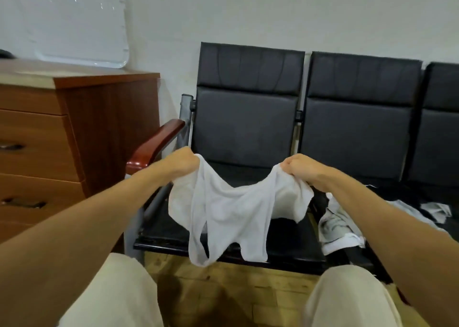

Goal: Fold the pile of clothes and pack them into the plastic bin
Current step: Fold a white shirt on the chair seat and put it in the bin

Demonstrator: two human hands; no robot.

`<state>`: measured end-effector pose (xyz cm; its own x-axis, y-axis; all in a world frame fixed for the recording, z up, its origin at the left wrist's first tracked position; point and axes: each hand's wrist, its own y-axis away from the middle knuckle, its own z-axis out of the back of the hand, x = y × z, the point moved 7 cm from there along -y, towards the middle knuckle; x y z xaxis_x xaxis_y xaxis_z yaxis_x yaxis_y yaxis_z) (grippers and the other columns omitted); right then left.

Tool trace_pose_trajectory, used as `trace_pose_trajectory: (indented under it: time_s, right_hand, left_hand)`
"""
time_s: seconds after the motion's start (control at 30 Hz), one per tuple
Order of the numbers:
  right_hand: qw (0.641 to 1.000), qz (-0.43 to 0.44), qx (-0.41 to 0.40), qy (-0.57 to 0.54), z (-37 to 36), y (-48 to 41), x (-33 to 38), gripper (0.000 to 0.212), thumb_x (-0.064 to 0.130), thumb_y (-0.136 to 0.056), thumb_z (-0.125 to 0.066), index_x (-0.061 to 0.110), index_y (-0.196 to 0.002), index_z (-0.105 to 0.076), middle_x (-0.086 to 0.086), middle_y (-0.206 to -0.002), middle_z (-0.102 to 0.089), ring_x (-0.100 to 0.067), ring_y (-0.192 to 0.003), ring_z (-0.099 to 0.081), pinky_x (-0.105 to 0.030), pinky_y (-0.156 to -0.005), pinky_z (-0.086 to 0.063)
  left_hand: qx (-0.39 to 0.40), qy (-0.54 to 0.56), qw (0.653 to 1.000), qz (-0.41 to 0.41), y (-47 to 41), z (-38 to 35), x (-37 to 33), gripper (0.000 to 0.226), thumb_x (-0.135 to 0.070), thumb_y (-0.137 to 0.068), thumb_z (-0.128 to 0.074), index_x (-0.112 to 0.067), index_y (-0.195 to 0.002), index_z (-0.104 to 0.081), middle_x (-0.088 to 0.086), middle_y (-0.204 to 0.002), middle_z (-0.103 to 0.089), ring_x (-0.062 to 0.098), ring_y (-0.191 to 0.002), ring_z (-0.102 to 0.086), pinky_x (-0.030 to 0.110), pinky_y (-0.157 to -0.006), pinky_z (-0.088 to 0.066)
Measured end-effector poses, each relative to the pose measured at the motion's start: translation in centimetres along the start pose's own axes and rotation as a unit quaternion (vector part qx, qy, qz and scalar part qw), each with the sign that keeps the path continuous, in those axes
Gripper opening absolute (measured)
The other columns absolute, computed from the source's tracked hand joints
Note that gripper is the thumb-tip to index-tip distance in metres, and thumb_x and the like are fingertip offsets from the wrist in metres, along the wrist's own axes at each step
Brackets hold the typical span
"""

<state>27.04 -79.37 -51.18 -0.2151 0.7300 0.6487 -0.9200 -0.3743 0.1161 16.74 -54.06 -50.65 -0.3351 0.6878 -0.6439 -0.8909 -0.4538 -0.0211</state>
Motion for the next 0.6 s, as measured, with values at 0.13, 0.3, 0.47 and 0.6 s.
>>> trace_pose_trajectory:
  time_s: [0.13, 0.3, 0.47, 0.6]
  right_hand:
    - [0.983, 0.006, 0.086, -0.163, 2.1, 2.6, 2.8, 0.019, 0.015, -0.093, -0.053, 0.006, -0.08, -0.065, -0.011, -0.083, -0.069, -0.025, -0.077, -0.065, -0.037, -0.072, -0.05]
    - [0.925, 0.081, 0.123, -0.351, 4.8, 4.8, 6.5, 0.041, 0.018, -0.094, -0.055, 0.015, -0.054, -0.065, -0.003, -0.063, -0.061, -0.016, -0.057, -0.06, -0.032, -0.062, -0.048]
    - [0.908, 0.102, 0.015, -0.406, 7.0, 4.1, 6.9, 0.017, 0.021, -0.093, -0.06, 0.011, -0.085, -0.071, -0.006, -0.084, -0.071, -0.021, -0.077, -0.068, -0.036, -0.073, -0.053]
    - [0.965, 0.05, -0.195, -0.168, 8.0, 1.9, 2.6, 0.026, 0.016, -0.094, -0.051, -0.007, -0.094, -0.064, -0.017, -0.092, -0.066, -0.029, -0.083, -0.06, -0.033, -0.072, -0.045]
  left_hand:
    - [0.109, 0.148, 0.983, 0.013, 3.1, 2.3, -4.2, 0.018, -0.018, -0.095, -0.049, -0.011, -0.081, -0.058, 0.009, -0.083, -0.059, 0.02, -0.072, -0.056, 0.032, -0.073, -0.047]
    - [0.187, 0.38, 0.906, 0.017, 3.9, 4.8, -7.1, 0.023, -0.033, -0.089, -0.055, -0.013, -0.094, -0.065, 0.009, -0.077, -0.067, 0.022, -0.074, -0.063, 0.034, -0.073, -0.051]
    - [0.17, 0.557, 0.813, 0.003, 2.5, 5.0, -7.3, 0.02, -0.025, -0.094, -0.05, -0.008, -0.095, -0.06, 0.01, -0.082, -0.066, 0.02, -0.07, -0.066, 0.032, -0.064, -0.057]
    - [0.007, 0.267, 0.964, 0.002, -0.3, 5.4, -3.3, 0.016, -0.019, -0.096, -0.046, -0.009, -0.094, -0.058, 0.013, -0.094, -0.06, 0.025, -0.082, -0.058, 0.034, -0.072, -0.047]
